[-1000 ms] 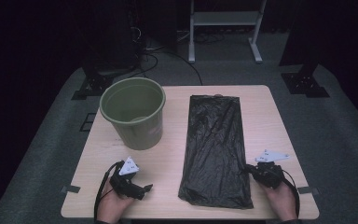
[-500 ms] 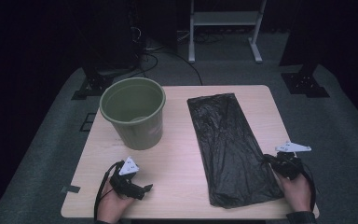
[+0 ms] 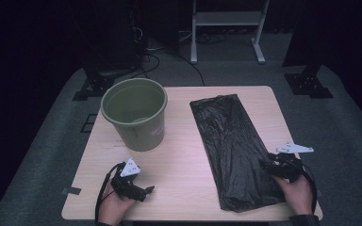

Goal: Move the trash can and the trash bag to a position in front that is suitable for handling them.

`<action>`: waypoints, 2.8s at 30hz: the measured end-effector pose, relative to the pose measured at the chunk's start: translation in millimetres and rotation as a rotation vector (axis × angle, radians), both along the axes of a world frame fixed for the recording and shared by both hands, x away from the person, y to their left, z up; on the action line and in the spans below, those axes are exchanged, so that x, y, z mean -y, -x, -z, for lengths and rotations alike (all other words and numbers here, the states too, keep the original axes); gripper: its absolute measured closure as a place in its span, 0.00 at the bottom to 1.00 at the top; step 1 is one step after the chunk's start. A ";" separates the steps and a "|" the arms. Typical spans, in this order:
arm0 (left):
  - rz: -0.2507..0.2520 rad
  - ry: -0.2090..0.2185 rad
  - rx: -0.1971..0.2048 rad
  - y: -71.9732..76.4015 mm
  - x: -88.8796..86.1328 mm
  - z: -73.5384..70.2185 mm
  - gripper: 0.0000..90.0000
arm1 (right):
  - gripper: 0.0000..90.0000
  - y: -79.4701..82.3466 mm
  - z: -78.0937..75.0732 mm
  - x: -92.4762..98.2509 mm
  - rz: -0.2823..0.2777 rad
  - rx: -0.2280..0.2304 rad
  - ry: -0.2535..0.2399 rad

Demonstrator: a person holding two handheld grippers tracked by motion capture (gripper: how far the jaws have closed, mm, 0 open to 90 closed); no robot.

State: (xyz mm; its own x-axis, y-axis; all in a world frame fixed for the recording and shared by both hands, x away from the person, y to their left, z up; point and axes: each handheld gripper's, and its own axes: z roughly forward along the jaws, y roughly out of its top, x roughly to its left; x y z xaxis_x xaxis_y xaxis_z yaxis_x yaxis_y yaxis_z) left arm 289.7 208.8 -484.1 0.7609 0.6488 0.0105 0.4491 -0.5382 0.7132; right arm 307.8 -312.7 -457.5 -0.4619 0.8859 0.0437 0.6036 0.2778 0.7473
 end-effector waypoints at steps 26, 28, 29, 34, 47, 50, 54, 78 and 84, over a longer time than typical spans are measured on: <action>-0.001 0.001 0.001 -0.5 0.4 0.1 0.00 | 0.82 -9.5 17.3 -52.1 -0.085 -0.050 0.058; -0.001 0.001 0.001 -0.5 0.5 0.1 0.00 | 1.00 -8.4 17.7 -49.8 -0.100 -0.050 0.052; -0.001 0.001 0.001 -0.5 0.5 0.1 0.00 | 1.00 -8.1 17.9 -49.1 -0.101 -0.051 0.047; -0.002 0.003 0.001 -0.5 0.5 0.2 0.00 | 1.00 -5.4 16.8 -39.6 -0.102 -0.055 0.060; -0.002 0.003 0.002 -0.6 0.5 0.2 0.00 | 0.96 28.4 13.2 -1.9 -0.065 -0.058 0.074; -0.001 0.001 0.001 -0.6 0.4 0.1 0.00 | 0.74 32.5 12.2 2.2 -0.065 -0.047 0.056; -0.001 0.002 0.001 -0.6 0.4 0.2 0.00 | 0.44 27.9 8.4 0.3 -0.061 -0.020 0.007; 0.012 0.017 -0.007 0.6 2.1 -2.6 0.00 | 0.11 -5.7 27.7 -17.7 -0.055 -0.028 0.054; -0.003 0.062 -0.022 2.6 -1.0 -6.7 0.00 | 0.11 -3.8 29.5 -16.6 -0.051 -0.010 0.043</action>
